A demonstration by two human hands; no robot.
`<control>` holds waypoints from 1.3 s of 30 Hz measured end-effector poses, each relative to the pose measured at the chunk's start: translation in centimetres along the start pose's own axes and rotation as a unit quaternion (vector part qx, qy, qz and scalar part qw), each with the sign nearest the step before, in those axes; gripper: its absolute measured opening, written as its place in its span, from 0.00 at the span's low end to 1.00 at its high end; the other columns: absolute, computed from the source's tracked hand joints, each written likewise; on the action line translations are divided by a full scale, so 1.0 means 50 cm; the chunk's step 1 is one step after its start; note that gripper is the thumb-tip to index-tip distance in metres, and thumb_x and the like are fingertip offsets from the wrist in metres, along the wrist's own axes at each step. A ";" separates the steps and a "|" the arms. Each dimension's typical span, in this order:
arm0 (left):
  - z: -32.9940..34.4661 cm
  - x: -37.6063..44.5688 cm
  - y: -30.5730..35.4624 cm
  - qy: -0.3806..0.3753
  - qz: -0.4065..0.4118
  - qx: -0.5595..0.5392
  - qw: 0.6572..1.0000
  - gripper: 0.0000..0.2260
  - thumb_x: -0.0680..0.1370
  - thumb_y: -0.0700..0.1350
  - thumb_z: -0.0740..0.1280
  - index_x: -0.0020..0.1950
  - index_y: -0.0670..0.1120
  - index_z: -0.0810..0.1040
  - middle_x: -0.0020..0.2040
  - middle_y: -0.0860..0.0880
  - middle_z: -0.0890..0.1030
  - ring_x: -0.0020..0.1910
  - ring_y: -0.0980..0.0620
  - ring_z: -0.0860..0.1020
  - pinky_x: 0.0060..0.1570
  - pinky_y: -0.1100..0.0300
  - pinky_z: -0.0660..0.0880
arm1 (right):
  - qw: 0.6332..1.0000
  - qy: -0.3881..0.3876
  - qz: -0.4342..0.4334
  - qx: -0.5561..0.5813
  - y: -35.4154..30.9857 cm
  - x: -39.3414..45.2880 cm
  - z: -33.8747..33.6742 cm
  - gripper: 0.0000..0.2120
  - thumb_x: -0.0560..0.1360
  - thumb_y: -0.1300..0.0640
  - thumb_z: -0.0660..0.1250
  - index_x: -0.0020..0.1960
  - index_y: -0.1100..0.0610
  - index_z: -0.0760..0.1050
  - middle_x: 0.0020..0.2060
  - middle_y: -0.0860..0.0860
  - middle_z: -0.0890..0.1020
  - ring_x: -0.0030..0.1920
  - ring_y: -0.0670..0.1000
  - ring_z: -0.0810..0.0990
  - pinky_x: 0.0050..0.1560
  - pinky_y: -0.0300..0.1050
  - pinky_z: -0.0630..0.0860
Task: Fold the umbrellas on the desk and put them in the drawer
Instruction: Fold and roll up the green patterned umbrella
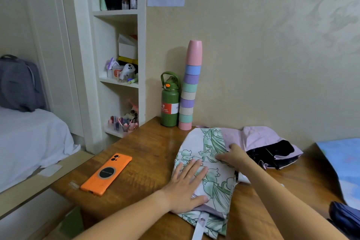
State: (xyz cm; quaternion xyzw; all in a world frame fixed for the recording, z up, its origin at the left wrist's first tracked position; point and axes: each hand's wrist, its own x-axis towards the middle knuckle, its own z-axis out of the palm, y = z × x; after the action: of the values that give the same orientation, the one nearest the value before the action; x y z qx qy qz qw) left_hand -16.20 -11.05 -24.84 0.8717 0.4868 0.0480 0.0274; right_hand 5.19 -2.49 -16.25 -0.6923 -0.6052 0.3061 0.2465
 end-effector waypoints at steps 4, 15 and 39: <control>-0.002 0.000 -0.001 -0.001 0.001 0.001 1.000 0.37 0.83 0.69 0.48 0.81 0.58 0.29 0.78 0.57 0.24 0.75 0.57 0.22 0.78 0.43 0.31 | 0.998 -0.008 -0.007 0.069 -0.009 0.005 -0.010 0.29 0.69 0.58 0.81 0.63 0.62 0.70 0.51 0.57 0.79 0.49 0.56 0.80 0.41 0.48 0.80; 0.005 0.000 -0.010 0.019 0.018 -0.025 0.999 0.38 0.83 0.68 0.51 0.81 0.58 0.31 0.79 0.57 0.26 0.75 0.59 0.23 0.77 0.47 0.28 | 0.933 -0.108 -0.228 0.258 -0.031 -0.044 -0.037 0.20 0.78 0.47 0.73 0.46 0.66 0.78 0.40 0.58 0.79 0.41 0.52 0.76 0.44 0.45 0.73; -0.111 0.011 0.010 0.228 -0.315 -0.493 0.778 0.13 0.81 0.53 0.65 0.52 0.43 0.75 0.48 0.47 0.77 0.44 0.51 0.73 0.41 0.57 0.67 | 0.965 -0.157 -0.209 0.030 0.121 -0.190 0.013 0.18 0.77 0.39 0.70 0.44 0.55 0.79 0.41 0.43 0.81 0.42 0.38 0.77 0.45 0.35 0.70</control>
State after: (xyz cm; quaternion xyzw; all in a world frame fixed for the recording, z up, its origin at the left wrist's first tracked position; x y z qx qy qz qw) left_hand -16.12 -10.82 -19.24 0.5005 0.6363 0.4672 0.3554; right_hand 8.11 -12.77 -19.84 -0.4863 -0.7577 0.3709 0.2278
